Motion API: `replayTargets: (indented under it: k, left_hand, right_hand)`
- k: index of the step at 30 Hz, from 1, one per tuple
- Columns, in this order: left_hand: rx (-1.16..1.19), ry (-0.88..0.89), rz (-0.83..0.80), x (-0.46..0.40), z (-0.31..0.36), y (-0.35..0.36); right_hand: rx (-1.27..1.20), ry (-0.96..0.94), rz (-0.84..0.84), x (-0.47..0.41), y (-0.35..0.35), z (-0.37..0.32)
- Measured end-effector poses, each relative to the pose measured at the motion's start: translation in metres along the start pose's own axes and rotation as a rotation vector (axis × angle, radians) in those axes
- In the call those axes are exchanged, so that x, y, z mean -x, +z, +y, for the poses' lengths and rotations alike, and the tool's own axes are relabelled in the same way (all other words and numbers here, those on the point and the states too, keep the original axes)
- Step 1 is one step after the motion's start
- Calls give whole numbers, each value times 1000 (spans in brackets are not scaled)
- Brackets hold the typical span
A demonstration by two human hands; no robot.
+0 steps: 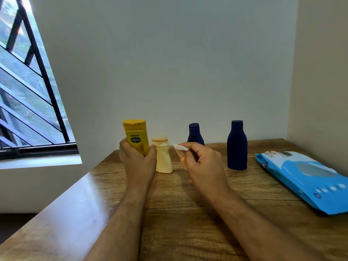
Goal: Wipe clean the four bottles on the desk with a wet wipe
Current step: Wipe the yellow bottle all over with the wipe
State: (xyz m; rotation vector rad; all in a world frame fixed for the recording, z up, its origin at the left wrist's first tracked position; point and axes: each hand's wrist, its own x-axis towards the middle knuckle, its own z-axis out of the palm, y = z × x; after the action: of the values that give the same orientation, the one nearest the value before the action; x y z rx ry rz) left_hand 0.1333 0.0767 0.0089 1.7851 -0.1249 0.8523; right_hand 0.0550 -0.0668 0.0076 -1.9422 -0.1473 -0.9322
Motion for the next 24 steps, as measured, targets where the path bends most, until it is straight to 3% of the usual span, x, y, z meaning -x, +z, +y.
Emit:
replayTargets:
  k: [3,7,24]
  left_hand:
    - [-171,-156,-68,-8,-11,-3]
    - [-226,-300,-203,-13,-27,-5]
    - [-234,-311,-119,-22,-47,5]
  right_hand:
    - [14,18,-28,1,2,1]
    - [47,26,-38,0,4,3]
    - [63,57,-70,-6,5,12]
